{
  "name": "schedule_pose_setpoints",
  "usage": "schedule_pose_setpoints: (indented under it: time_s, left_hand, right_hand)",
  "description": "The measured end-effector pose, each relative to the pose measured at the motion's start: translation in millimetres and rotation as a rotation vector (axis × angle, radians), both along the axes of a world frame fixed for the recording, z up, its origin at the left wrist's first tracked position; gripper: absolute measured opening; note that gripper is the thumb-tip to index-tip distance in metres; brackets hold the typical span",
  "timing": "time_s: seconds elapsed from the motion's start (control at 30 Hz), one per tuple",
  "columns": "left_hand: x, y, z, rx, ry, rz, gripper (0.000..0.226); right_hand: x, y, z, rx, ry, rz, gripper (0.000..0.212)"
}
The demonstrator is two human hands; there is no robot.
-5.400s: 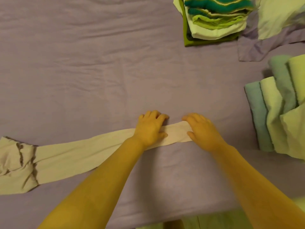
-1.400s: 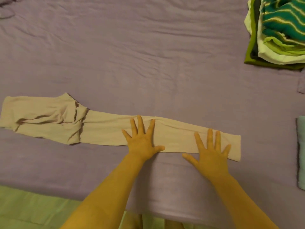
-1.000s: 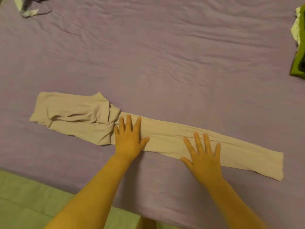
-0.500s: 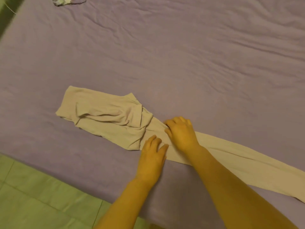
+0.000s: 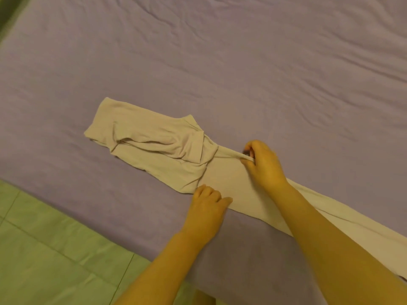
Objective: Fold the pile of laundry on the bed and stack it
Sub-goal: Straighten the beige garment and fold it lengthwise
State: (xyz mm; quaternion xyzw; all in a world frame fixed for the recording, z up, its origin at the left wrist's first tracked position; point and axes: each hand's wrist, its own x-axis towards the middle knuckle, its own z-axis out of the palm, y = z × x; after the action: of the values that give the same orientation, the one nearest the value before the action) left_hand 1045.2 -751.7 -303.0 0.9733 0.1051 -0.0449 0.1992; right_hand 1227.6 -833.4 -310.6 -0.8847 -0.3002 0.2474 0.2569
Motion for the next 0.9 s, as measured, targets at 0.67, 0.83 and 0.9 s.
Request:
schedule_pose_setpoints:
  time_s: [0.67,0.83,0.9]
  left_hand:
    - [2.9,157.2,17.2,0.121,0.049,0.528,0.046]
    - [2.4,174.8,16.9,0.142,0.051,0.529,0.053]
    - [0.4,179.5,16.3,0.154,0.091,0.506,0.049]
  right_hand:
    - [-77.7,5.8,-15.0,-0.241,-0.414,0.436,0.058]
    - [-84.3,76.2,11.1,0.036,-0.299,0.057,0.046]
    - [-79.6,96.1,14.6,-0.051,-0.149,-0.084,0.054]
